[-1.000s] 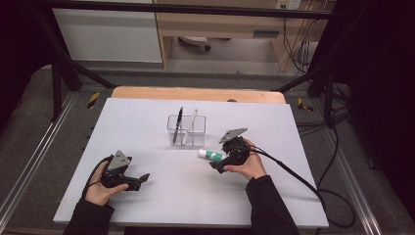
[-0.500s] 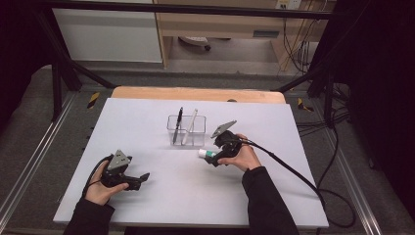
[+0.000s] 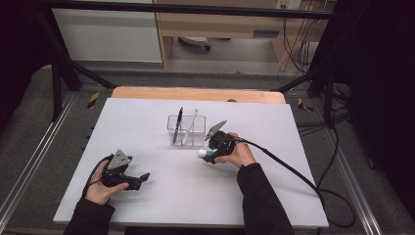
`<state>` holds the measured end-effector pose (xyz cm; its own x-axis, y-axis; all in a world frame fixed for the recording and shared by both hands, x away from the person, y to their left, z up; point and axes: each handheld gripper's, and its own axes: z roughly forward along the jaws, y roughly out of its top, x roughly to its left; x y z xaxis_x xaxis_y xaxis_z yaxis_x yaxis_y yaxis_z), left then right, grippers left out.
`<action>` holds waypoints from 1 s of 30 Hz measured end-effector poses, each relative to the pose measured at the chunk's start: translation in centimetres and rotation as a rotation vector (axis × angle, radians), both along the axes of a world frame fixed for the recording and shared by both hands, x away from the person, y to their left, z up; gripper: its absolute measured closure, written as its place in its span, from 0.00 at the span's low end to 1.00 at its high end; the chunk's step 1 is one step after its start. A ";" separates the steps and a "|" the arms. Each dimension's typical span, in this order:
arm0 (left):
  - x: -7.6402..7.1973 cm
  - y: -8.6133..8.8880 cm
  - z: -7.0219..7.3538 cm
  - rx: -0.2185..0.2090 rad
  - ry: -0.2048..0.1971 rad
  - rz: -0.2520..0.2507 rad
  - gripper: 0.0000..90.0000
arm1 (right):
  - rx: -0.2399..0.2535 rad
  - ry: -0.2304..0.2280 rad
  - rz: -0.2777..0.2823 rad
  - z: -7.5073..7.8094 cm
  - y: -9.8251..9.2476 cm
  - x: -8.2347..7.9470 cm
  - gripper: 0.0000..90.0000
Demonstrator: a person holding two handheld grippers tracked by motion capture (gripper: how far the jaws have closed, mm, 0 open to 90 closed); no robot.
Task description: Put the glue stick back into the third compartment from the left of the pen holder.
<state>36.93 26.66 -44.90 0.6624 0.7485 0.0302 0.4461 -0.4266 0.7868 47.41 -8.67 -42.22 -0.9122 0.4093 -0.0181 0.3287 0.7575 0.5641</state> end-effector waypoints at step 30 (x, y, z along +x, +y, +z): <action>-0.1 0.1 -0.2 0.017 0.005 -0.003 0.07 | -0.073 0.032 0.062 -0.7 0.1 1.0 0.70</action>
